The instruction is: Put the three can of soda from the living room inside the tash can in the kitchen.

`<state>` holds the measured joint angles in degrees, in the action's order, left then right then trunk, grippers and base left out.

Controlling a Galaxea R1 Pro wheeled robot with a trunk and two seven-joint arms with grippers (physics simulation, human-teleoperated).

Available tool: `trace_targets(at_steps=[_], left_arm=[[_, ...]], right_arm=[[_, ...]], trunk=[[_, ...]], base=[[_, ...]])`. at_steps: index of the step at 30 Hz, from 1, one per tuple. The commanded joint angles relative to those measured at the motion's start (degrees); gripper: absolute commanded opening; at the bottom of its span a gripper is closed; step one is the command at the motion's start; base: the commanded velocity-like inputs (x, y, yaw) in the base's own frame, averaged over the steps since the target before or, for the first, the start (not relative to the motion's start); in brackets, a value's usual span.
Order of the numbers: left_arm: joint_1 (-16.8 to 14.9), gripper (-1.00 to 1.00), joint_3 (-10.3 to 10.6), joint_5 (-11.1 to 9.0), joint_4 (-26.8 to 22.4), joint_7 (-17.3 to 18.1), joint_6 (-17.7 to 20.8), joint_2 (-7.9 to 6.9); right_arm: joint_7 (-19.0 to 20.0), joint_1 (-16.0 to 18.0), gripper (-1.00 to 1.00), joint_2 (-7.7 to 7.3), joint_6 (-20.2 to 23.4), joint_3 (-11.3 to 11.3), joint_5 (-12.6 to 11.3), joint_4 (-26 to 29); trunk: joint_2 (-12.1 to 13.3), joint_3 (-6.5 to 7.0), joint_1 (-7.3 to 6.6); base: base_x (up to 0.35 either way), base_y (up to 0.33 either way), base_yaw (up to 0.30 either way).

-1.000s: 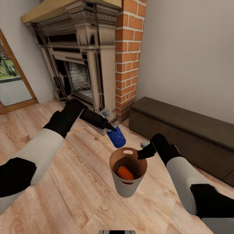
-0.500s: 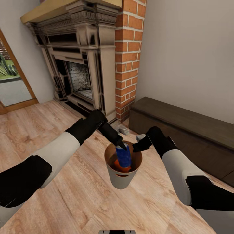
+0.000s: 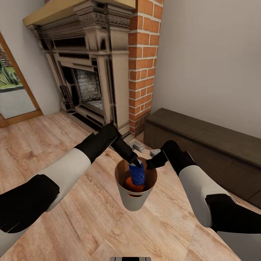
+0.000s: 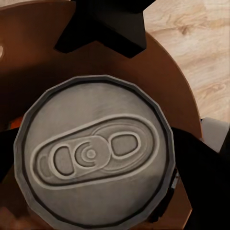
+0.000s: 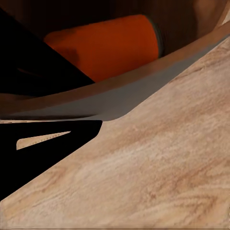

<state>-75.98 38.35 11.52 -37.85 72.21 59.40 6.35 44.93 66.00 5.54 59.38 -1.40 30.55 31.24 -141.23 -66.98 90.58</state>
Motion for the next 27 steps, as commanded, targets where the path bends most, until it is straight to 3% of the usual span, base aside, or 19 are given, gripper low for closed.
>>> trace_targets(at_steps=[1, 7, 12, 16, 22, 27], left_arm=[[0.05, -1.00, 0.02, -0.03, -0.01, -0.46, -0.25, -0.04], [0.21, -1.00, 0.35, 0.17, 0.02, -1.18, -1.01, -0.14], [0.22, -1.00, 3.56, 0.18, 0.05, -1.11, -0.83, -0.15], [0.22, -1.00, 4.61, 0.17, 0.06, -1.01, -0.44, -0.24], [0.22, -1.00, 9.45, 0.17, 0.06, -0.86, -0.12, -0.37], [0.29, -1.00, 10.50, 0.17, 0.06, -0.89, -0.08, -0.29]], right_arm=[[0.34, 0.04, -1.00, 0.01, 0.62, 0.15, -1.55, -0.01], [0.34, 0.75, -1.00, -0.02, 0.62, 0.23, -1.49, -1.11], [0.34, 1.28, -1.00, -0.02, 0.62, 0.25, -1.47, -1.53], [0.34, 2.10, -1.00, -0.14, 0.62, 0.31, -1.46, -2.40], [0.34, 2.95, -1.00, -0.28, 0.62, 0.34, -1.46, -3.25], [0.21, 3.14, -1.00, -0.41, 0.62, 0.38, -1.46, -3.36]], trunk=[[0.00, 0.01, -0.01], [0.00, 0.01, -0.01], [0.00, 0.01, -0.01], [0.00, 0.01, -0.01], [0.00, 0.01, -0.01], [0.00, 0.01, -0.01]], base=[[0.000, 0.000, 0.000], [0.000, 0.000, 0.000], [0.000, 0.000, 0.000], [0.000, 0.000, 0.000], [0.000, 0.000, 0.000], [0.000, 0.000, 0.000]])
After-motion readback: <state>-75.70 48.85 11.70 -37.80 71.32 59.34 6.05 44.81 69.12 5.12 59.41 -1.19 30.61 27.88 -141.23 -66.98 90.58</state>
